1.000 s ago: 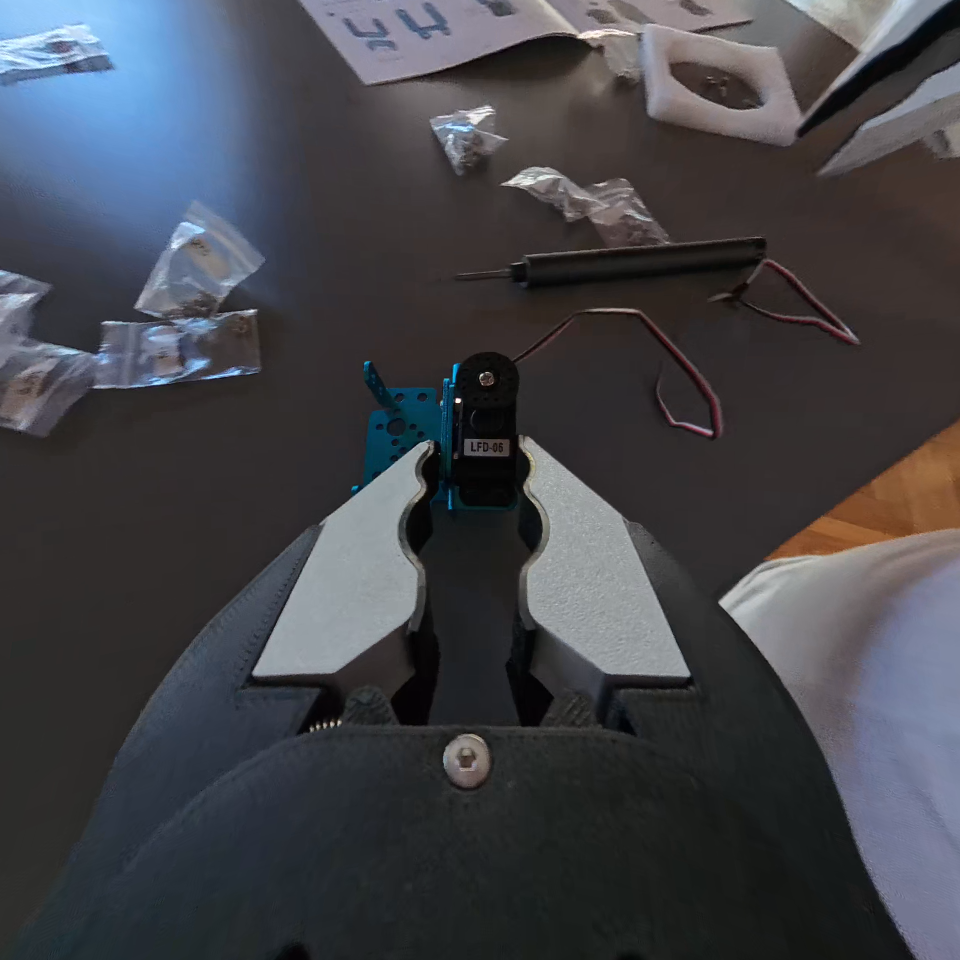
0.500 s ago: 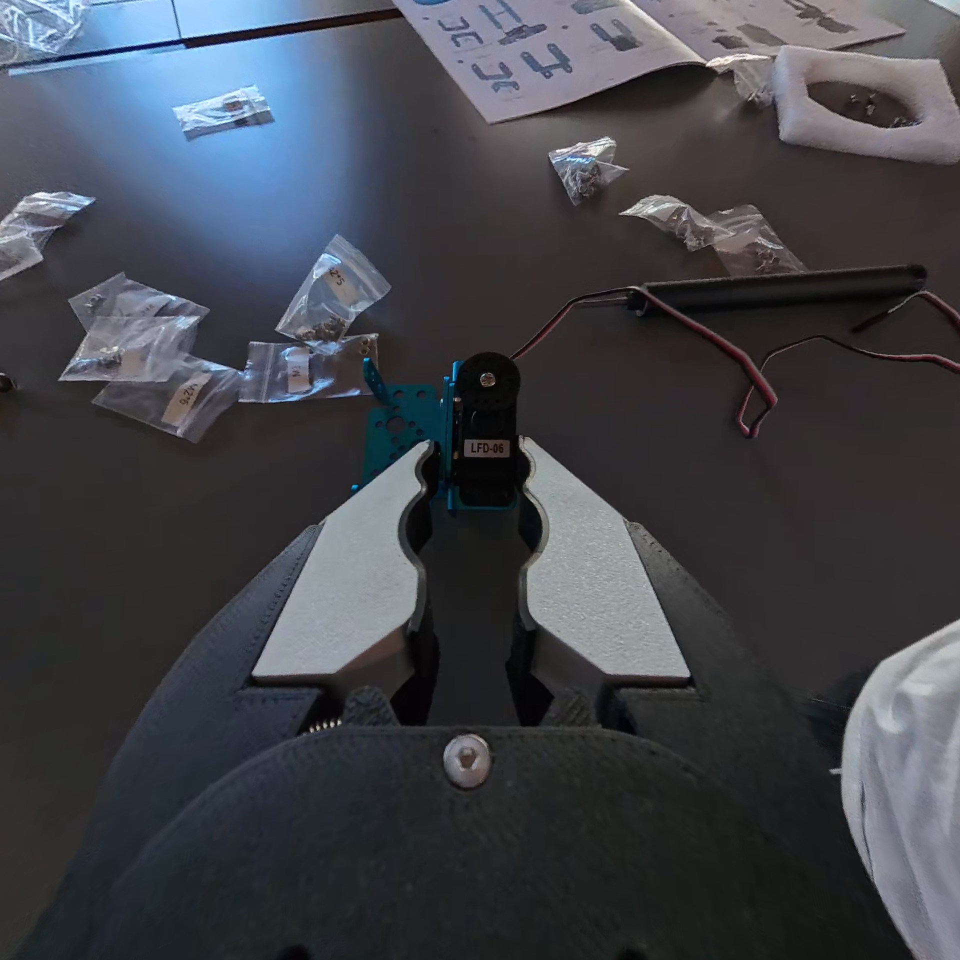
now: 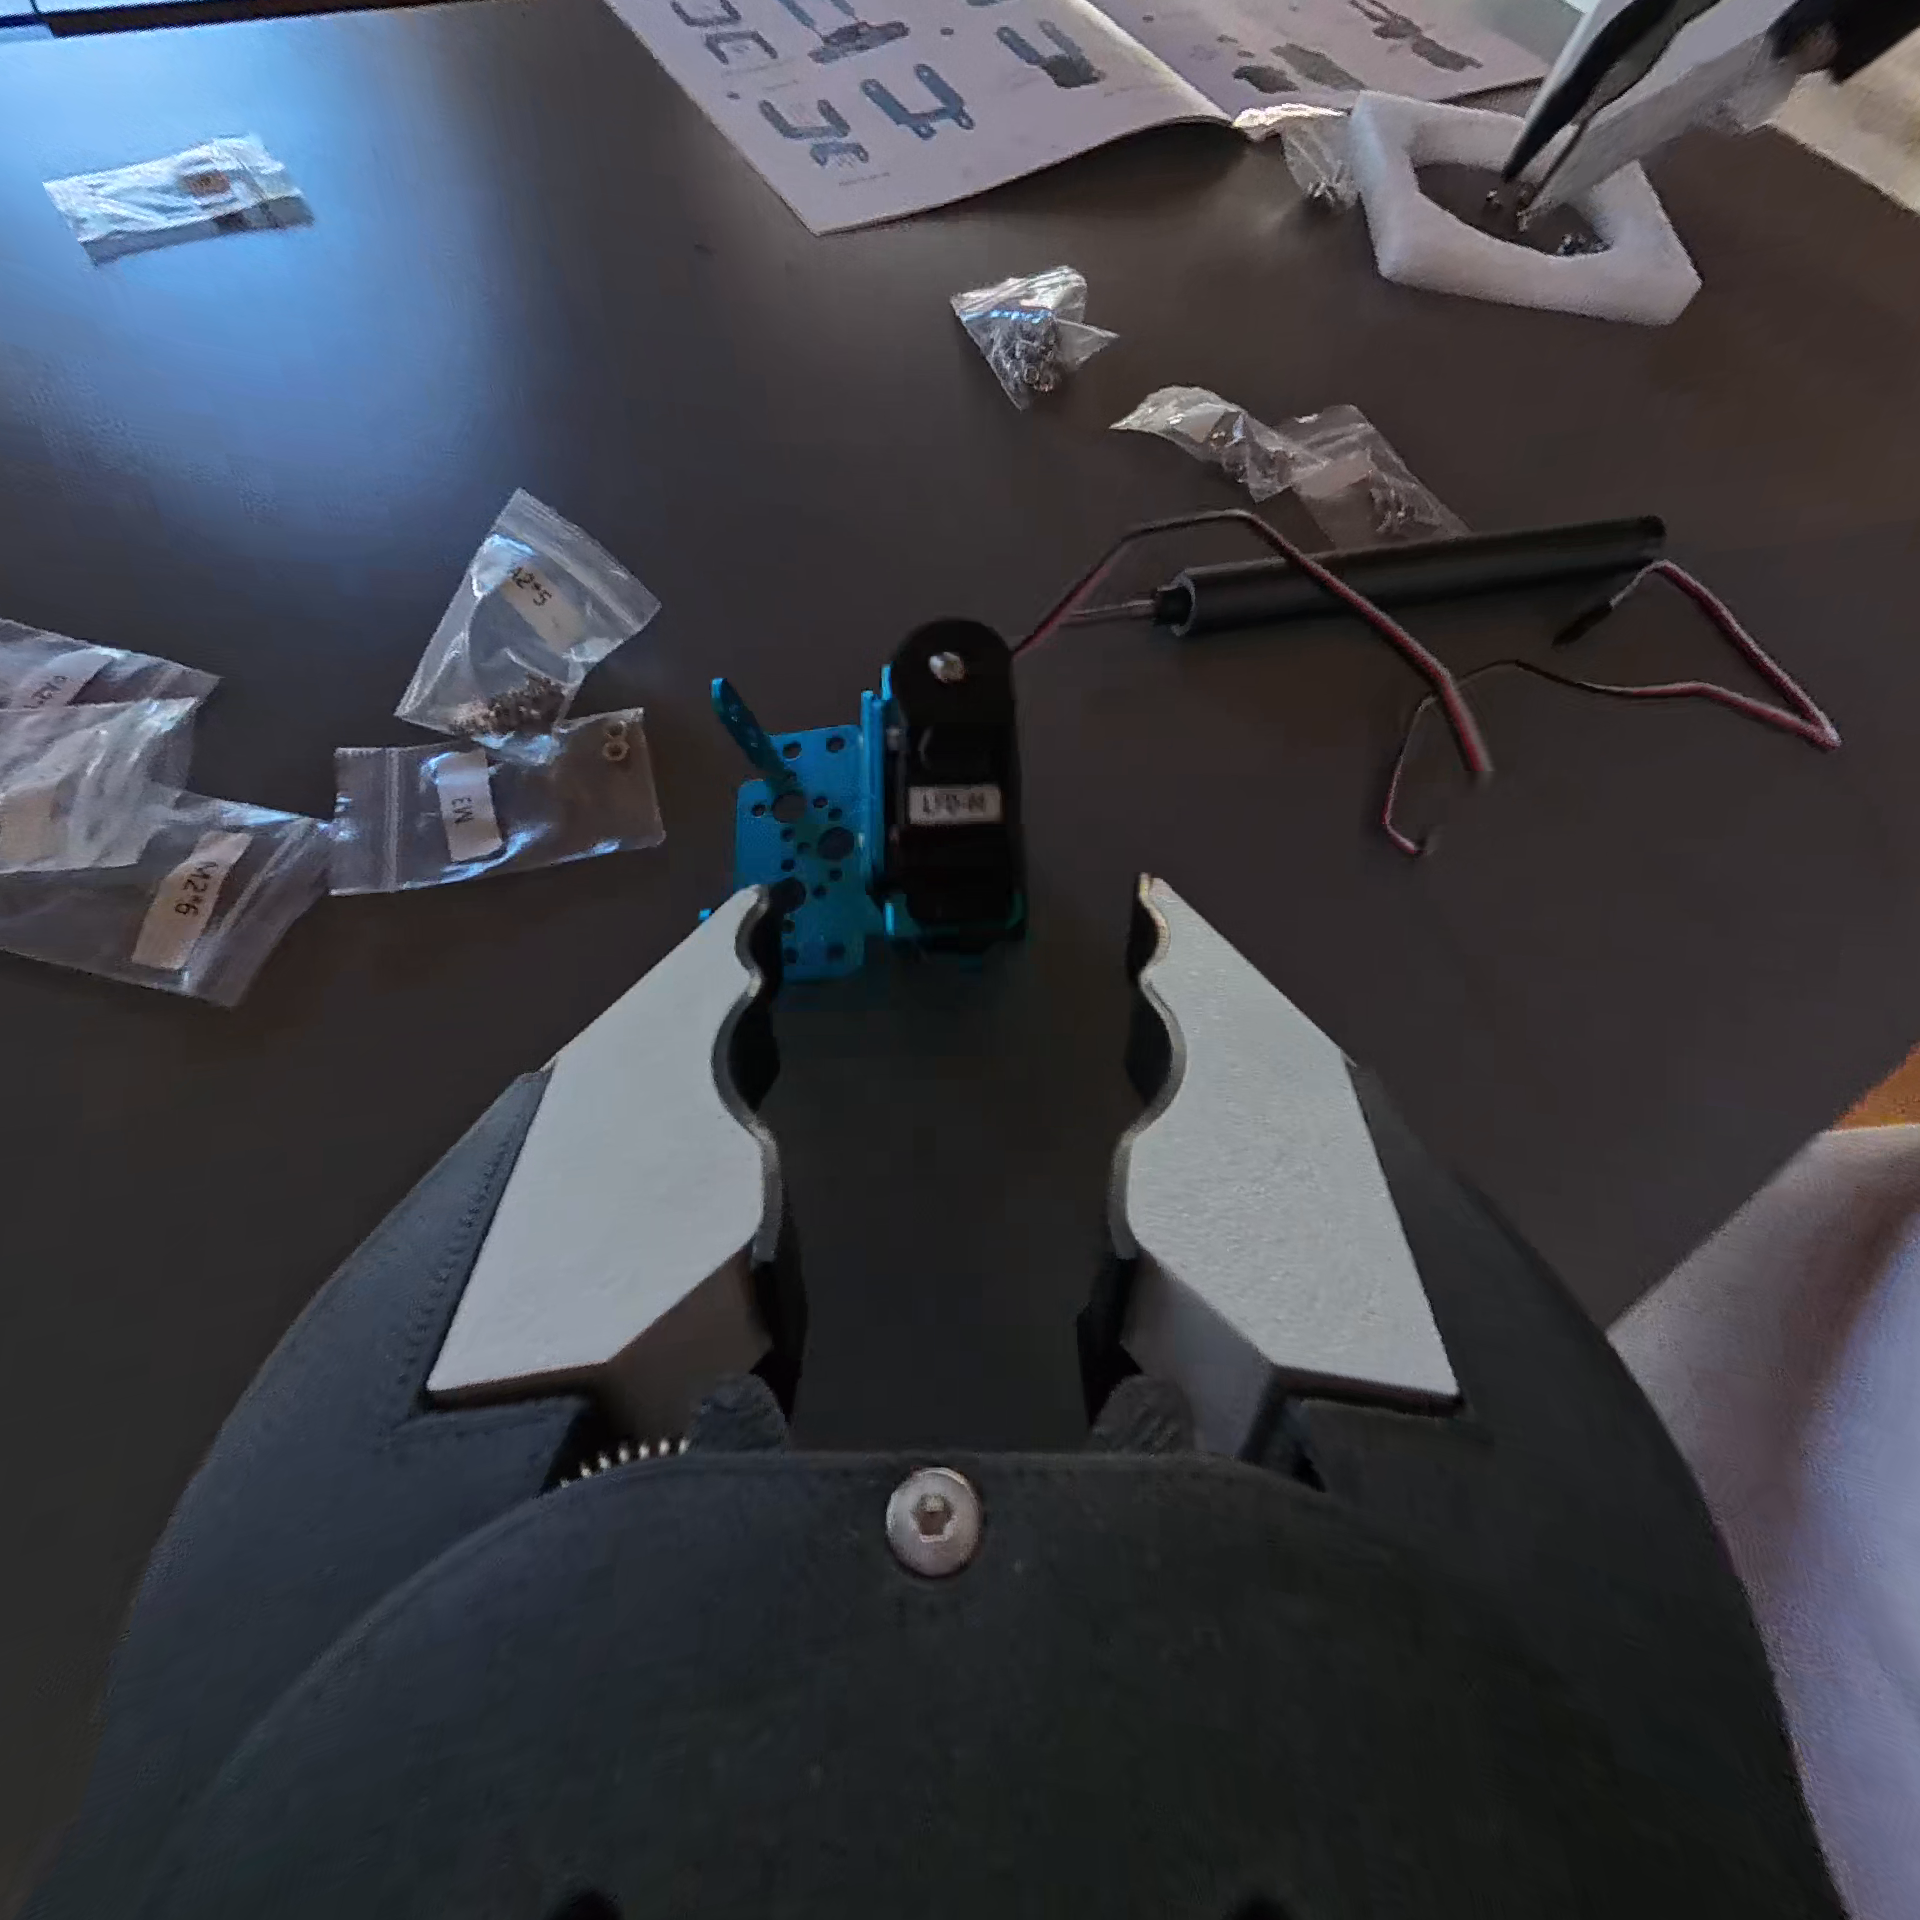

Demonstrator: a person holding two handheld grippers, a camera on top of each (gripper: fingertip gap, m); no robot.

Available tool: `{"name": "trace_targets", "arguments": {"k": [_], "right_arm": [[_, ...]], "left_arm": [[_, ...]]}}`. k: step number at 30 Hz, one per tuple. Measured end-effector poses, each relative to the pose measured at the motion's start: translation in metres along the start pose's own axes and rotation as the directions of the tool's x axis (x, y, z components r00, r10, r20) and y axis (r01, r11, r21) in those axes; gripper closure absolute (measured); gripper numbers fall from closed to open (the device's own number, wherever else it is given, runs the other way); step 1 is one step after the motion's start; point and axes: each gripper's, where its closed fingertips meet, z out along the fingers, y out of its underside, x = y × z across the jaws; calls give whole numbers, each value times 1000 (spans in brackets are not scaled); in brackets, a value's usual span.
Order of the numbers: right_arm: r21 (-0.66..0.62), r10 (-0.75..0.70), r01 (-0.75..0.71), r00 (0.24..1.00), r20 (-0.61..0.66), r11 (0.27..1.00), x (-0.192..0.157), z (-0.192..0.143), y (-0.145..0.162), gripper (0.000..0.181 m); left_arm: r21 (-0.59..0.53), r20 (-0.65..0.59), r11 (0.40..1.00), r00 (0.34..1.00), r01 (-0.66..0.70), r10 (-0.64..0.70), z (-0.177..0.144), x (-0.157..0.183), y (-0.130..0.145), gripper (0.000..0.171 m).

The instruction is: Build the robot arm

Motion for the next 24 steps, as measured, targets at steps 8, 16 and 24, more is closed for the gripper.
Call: {"name": "trace_targets", "arguments": {"k": [8,16,24], "right_arm": [[-63,50,-46,996,68,997,-4,16,7,166],[-13,49,-47,991,127,999,-5,18,4,174],[163,-176,180,983,-43,970,-43,-37,-104,174]], "left_arm": [[-4,-22,1000,999,28,-29,-42,-9,13,107],[52,55,989,988,138,-141,-50,2,13,110],[116,133,969,963,218,-233,-73,17,34,113]]}}
